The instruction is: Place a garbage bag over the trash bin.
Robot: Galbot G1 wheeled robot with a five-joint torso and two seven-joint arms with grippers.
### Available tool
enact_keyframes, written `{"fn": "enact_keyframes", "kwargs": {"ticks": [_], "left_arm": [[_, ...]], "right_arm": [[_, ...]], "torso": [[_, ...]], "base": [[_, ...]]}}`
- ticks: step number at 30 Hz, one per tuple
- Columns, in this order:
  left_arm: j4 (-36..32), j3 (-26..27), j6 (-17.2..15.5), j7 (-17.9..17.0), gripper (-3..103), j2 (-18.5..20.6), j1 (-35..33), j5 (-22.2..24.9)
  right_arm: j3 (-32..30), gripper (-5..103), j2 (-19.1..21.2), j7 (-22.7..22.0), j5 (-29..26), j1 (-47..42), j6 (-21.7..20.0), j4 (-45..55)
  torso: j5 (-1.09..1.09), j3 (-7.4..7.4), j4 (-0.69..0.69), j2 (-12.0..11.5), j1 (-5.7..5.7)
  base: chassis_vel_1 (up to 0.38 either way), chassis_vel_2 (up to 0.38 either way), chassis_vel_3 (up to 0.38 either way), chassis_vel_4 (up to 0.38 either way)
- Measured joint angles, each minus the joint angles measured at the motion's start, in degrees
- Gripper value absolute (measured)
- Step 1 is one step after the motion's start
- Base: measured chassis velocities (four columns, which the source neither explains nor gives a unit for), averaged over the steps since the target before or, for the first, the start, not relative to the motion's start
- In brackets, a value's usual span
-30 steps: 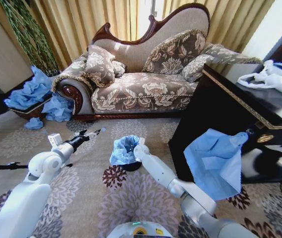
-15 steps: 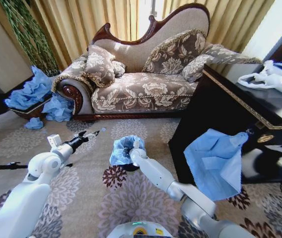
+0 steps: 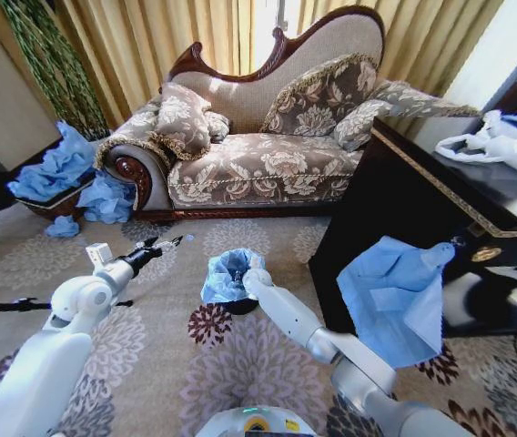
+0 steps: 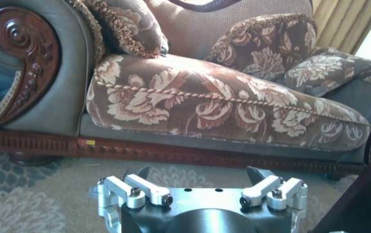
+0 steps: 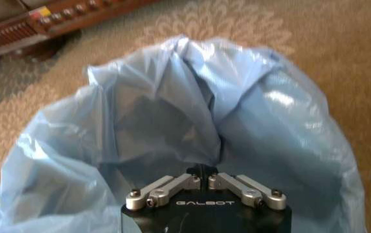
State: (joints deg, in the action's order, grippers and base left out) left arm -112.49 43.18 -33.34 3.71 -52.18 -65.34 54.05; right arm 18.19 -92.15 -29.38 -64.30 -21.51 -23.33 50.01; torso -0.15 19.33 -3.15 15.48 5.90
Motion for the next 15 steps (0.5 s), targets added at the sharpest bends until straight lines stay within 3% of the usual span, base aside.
{"fn": "enact_keyframes", "kwargs": {"ticks": [9,15], "left_arm": [[-0.3,0.0,0.1,0.5,100,-0.4,-0.5,-0.2],[-0.4,0.0,0.1,0.6,100,-0.5,-0.7,-0.3]], "right_arm": [[0.2,0,0.0,6.8,3.0,0.7,5.1,-1.5],[1.5,0,0.0,10.5,3.0,0.8,5.5,-2.4]], "torso": [[0.00,0.00,0.00,0.0,0.00],[0.00,0.00,0.00,0.0,0.00]], "base": [[0.000,0.000,0.000,0.000],[0.000,0.000,0.000,0.000]]}}
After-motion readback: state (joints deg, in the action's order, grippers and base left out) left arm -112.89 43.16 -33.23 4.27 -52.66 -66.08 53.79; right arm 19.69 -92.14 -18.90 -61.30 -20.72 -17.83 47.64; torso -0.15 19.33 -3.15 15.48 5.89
